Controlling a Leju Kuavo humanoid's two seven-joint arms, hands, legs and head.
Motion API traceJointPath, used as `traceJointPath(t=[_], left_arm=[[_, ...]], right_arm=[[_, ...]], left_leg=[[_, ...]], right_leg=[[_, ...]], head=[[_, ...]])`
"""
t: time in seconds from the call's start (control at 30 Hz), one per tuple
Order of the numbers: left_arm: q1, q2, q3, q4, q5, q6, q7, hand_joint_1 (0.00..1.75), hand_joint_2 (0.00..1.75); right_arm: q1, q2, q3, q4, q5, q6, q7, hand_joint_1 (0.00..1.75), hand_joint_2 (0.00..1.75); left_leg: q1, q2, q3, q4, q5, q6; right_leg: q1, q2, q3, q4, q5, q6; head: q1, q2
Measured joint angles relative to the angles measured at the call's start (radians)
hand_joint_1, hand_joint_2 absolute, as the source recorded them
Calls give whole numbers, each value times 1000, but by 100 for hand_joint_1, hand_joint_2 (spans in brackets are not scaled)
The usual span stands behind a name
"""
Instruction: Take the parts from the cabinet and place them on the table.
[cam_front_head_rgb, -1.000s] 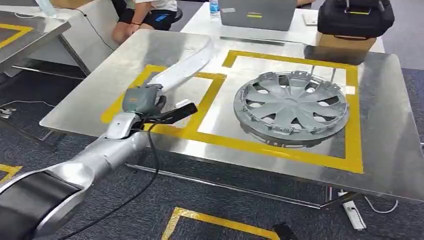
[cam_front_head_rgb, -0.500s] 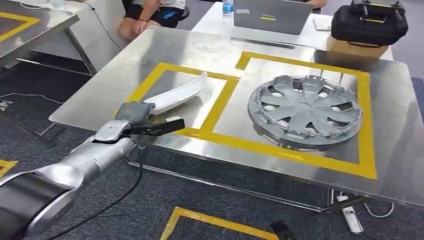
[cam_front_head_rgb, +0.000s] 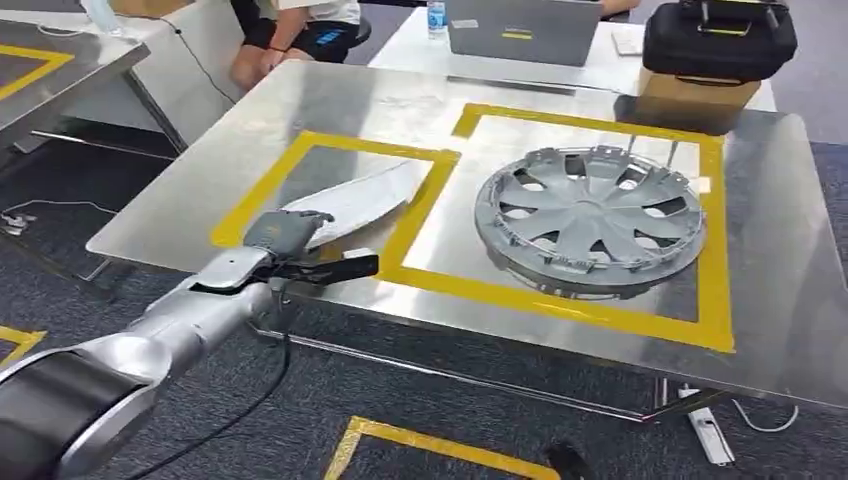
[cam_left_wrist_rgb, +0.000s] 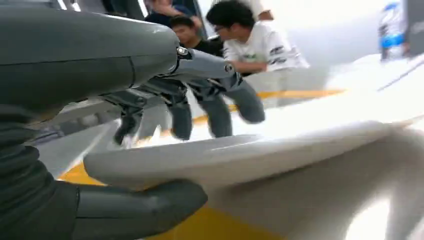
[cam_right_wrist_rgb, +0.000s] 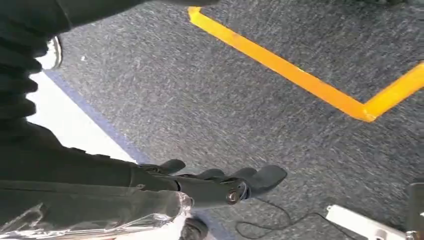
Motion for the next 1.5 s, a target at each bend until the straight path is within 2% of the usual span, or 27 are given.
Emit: traceJointPath(t=[0.07,0.1,0.17,0.23,0.27,0.3,0.43,0.47,0.57,0.6,0.63,0.67,0.73,0.8,0.9,0.97,1.07,1.1,1.13,1.17,1.2,1.23,1.27,1.3,1.43,1.47,1.5], left_arm=[[5,-7,3,0,3,29,-22,0,175],[8,-10,6,0,3,48,-33,0,175],[8,-19,14,-6,9,91,-60,0,175],[2,-28,27,-20,15,136,-84,0,175],[-3,-33,32,-24,20,153,-93,0,175],[-5,-44,37,-30,25,167,-106,0,175],[2,-64,82,-59,70,235,-188,0,175],[1,-73,94,-70,85,247,-207,0,175],[12,-94,142,-124,153,261,-289,0,175],[25,-103,158,-152,190,258,-325,0,175],[38,-108,172,-184,221,253,-353,0,175],[57,-116,189,-232,257,240,-382,0,175],[108,-128,208,-371,337,226,-452,0,175],[174,-132,212,-530,395,221,-490,0,175],[311,-144,214,-788,547,214,-555,0,175],[406,-154,214,-965,737,170,-613,0,175],[553,-165,214,-1182,905,116,-634,0,175],[589,-167,214,-1230,892,129,-634,0,175],[622,-167,214,-1283,866,153,-634,0,175],[645,-168,213,-1327,845,173,-634,0,175],[661,-168,207,-1362,835,194,-634,0,0],[682,-166,195,-1395,839,208,-634,0,0],[704,-165,180,-1426,860,206,-634,0,0],[727,-165,168,-1449,894,182,-634,0,0],[843,-181,165,-1499,1080,-30,-634,0,0],[865,-189,168,-1499,1104,-70,-634,0,0],[885,-196,171,-1499,1127,-106,-634,0,0]], right_arm=[[0,0,2,0,0,0,-1,0,0],[1,0,2,0,0,0,-3,0,0],[0,0,3,0,0,1,-9,0,0],[-2,1,6,0,0,1,-11,0,0],[-4,1,6,0,0,1,-11,0,0],[-7,1,7,0,0,0,-11,0,0],[-5,2,8,0,-2,-3,-10,0,0],[-5,2,8,0,-1,-5,-10,0,0],[-4,2,8,0,-4,-11,-8,0,0],[-1,2,8,0,-5,-13,-7,0,0],[3,2,8,0,-8,-16,-7,0,0],[7,2,7,0,-11,-19,-7,0,0],[9,1,7,0,-19,-25,-9,0,0],[13,1,7,0,-29,-31,-11,0,0],[29,1,6,0,-49,-43,-19,0,0],[38,1,5,0,-64,-56,-32,0,0],[47,1,2,0,-82,-73,-47,0,0],[52,1,0,0,-87,-76,-47,0,0],[56,1,-3,0,-93,-80,-48,0,0],[59,1,-4,0,-95,-82,-50,0,0],[60,1,-5,0,-100,-85,-51,0,0],[60,1,-8,0,-104,-87,-53,0,0],[60,1,-13,0,-113,-90,-56,0,0],[60,1,-18,0,-119,-93,-56,0,0],[72,1,-40,0,-145,-100,-56,0,0],[74,1,-46,0,-149,-102,-56,0,0],[74,1,-52,0,-153,-104,-57,0,0]], left_leg=[[1,0,-75,156,-61,-5],[2,0,-89,182,-60,-5],[4,1,-52,105,5,-5],[7,3,34,-59,82,-6],[7,3,57,-104,81,-8],[6,-3,57,-112,73,8],[7,-2,56,-115,77,36],[7,-3,56,-115,77,42],[3,-3,56,-114,75,49],[2,-3,56,-114,75,50],[1,-3,56,-114,74,51],[1,-3,58,-113,73,50],[2,-4,64,-113,69,46],[-5,-2,61,-109,64,37],[-4,1,68,-120,66,22],[-5,1,59,-95,34,11],[-2,1,-48,129,-78,1],[-2,2,-73,176,-89,0],[-2,2,-77,180,-76,1],[-2,2,-58,139,-39,2],[-1,2,-24,74,0,3],[0,3,29,-22,44,3],[3,6,75,-97,60,2],[1,1,84,-123,47,9],[2,0,85,-124,54,39],[4,-1,86,-125,55,43],[4,0,86,-125,55,50]], right_leg=[[0,-1,-1,0,-1,-1],[0,-1,0,0,-1,-1],[-2,1,1,1,-1,0],[-5,2,4,1,-2,9],[4,2,-1,9,-5,18],[3,3,-5,10,-6,22],[0,0,-8,9,-12,42],[0,-2,-22,46,-39,45],[1,-2,-128,275,-140,50],[1,-2,-149,312,-144,50],[1,-2,-146,300,-127,48],[1,-2,-120,241,-88,46],[1,-3,-35,70,-5,40],[3,-1,2,7,-11,36],[6,4,1,8,-12,22],[-2,3,8,-2,-9,10],[-3,3,10,-2,-14,1],[-2,3,11,-2,-14,0],[-2,2,12,-2,-15,1],[-2,2,12,-2,-15,2],[-3,2,14,-2,-16,3],[-4,2,17,-2,-18,6],[-3,3,20,-1,-20,13],[4,6,17,6,-25,20],[0,5,23,-8,-22,40],[0,0,16,9,-38,44],[0,-2,-7,60,-73,48]], head=[[0,0],[0,0],[0,0],[0,0],[-3,0],[-1,0],[-2,0],[7,0],[14,0],[13,0],[13,0],[14,0],[14,0],[12,0],[11,0],[10,0],[6,0],[4,0],[6,0],[5,0],[5,0],[5,0],[4,0],[0,0],[3,0],[6,0],[13,0]])
